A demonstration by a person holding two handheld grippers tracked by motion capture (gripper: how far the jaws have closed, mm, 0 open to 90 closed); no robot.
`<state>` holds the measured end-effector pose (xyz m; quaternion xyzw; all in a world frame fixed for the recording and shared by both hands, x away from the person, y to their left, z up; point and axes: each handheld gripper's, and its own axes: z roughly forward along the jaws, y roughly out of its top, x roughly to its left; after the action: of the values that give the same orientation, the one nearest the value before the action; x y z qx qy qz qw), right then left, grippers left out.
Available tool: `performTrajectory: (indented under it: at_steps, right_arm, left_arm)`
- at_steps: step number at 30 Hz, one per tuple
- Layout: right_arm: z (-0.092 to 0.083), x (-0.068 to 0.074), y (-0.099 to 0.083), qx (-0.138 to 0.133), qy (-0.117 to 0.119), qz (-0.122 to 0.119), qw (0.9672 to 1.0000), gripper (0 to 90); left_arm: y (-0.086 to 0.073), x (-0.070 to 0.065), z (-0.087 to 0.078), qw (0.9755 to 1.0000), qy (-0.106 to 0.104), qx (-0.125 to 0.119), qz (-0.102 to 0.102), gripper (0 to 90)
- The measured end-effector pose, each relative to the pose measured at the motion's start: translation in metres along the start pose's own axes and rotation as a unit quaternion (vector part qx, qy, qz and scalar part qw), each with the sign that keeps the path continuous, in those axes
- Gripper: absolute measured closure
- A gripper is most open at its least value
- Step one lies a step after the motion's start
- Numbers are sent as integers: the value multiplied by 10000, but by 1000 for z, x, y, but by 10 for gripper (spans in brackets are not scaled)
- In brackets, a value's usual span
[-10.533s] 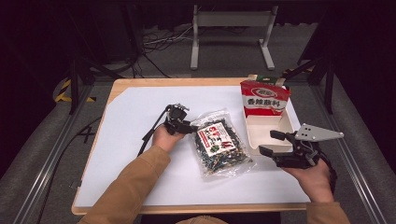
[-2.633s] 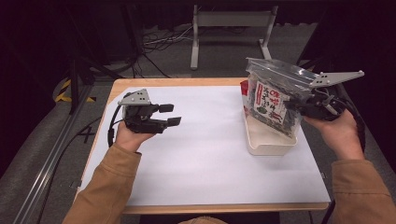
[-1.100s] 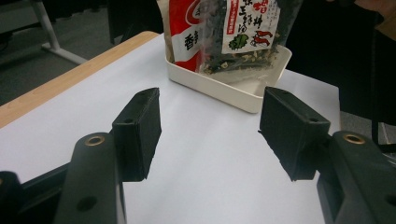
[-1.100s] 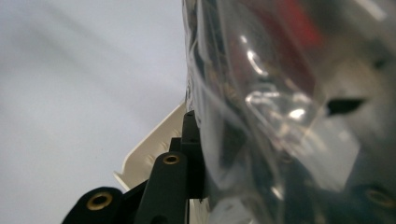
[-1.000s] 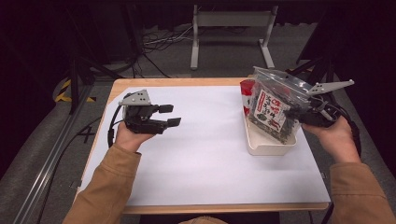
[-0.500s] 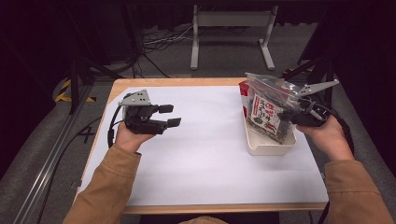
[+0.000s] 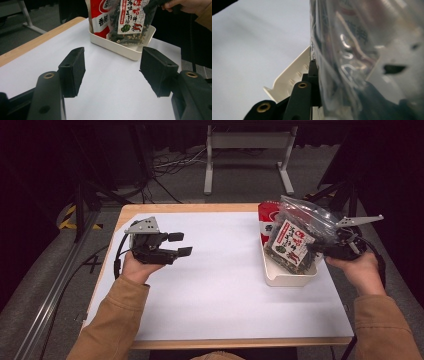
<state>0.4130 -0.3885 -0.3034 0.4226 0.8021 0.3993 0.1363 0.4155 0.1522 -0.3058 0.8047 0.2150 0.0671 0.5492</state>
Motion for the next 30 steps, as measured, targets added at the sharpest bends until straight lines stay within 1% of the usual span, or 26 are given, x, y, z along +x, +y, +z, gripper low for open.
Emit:
performTrajectory:
  at_steps: [3,5,6,7,8,9,10,11,12,13,14,15,16,17,18,19,21,22,23,24,26,27,28,29,30]
  right_arm:
    - [-2,-3,-5,-133,22,33,9999,744]
    - [-3,-4,-7,-196,17,-11,9998,735]
    - [-3,-3,-7,-222,15,-15,9998,726]
    - [-4,-3,-8,-278,-20,-44,9996,688]
    - [-4,-3,-8,-278,-20,-44,9996,688]
    - [-4,-2,-9,-350,-58,-66,9993,655]
    - [-5,-2,-10,-399,-52,2,9992,594]
    - [-6,-1,-11,-453,-26,101,9989,529]
    - [-7,-2,-12,-612,-82,127,9980,426]
    - [-7,-2,-12,-612,-82,127,9980,426]
    - [-7,-1,-12,-631,-105,153,9978,410]
    - [-8,-1,-13,-651,-127,147,9977,372]
    - [-9,-1,-14,-670,-175,134,9975,336]
    - [-11,0,-16,-729,-244,111,9970,294]
    - [-12,0,-17,-756,-281,117,9967,275]
    - [-14,1,-18,-794,-303,124,9963,252]
    - [-17,3,-21,-863,-301,92,9958,207]
    - [-18,5,-23,-881,-323,69,9956,197]
    - [-20,7,-25,-901,-368,18,9953,190]
    - [-21,8,-26,-894,-392,-11,9952,185]
    - [-24,11,-30,-915,-458,-57,9947,168]
    - [-25,13,-32,-927,-469,-46,9946,167]
    - [-27,14,-34,-942,-490,-50,9943,163]
    - [-29,15,-35,-948,-518,-51,9941,159]
    - [-30,15,-37,-952,-554,-47,9939,154]
  left_arm:
    - [-2,1,-1,10000,33,-16,0,365]
    - [-3,2,-2,10000,21,-3,-41,359]
    - [-4,2,-3,10000,32,-11,-71,359]
    - [-5,3,-4,10000,47,0,-61,357]
    - [-5,3,-4,10000,47,0,-61,357]
    - [-7,3,-5,9999,55,0,-103,357]
    - [-8,2,-6,9999,64,1,-134,354]
    - [-9,3,-7,9999,91,8,-113,354]
    - [-10,2,-8,9998,101,20,-150,353]
    - [-11,3,-9,9998,113,13,-133,353]
    - [-12,3,-10,9998,108,7,-174,352]
    - [-12,3,-12,9998,130,10,-161,352]
    - [-14,3,-13,9997,143,-11,-198,351]
    - [-14,2,-14,9997,155,-6,-193,352]
    - [-15,2,-16,9997,165,4,-184,350]
    - [-16,1,-16,9996,151,22,-242,350]
    - [-19,0,-18,9996,189,37,-221,347]
    - [-20,-1,-20,9995,176,48,-270,347]
    - [-21,-1,-21,9995,189,53,-239,345]
    - [-22,-2,-22,9994,201,60,-266,345]
    - [-24,-2,-23,9994,216,55,-248,344]
    - [-25,-3,-23,9993,187,56,-305,344]
    - [-25,-3,-24,9994,199,68,-271,343]
    - [-26,-3,-23,9994,204,79,-286,343]
    - [-26,-3,-23,9995,203,86,-241,342]
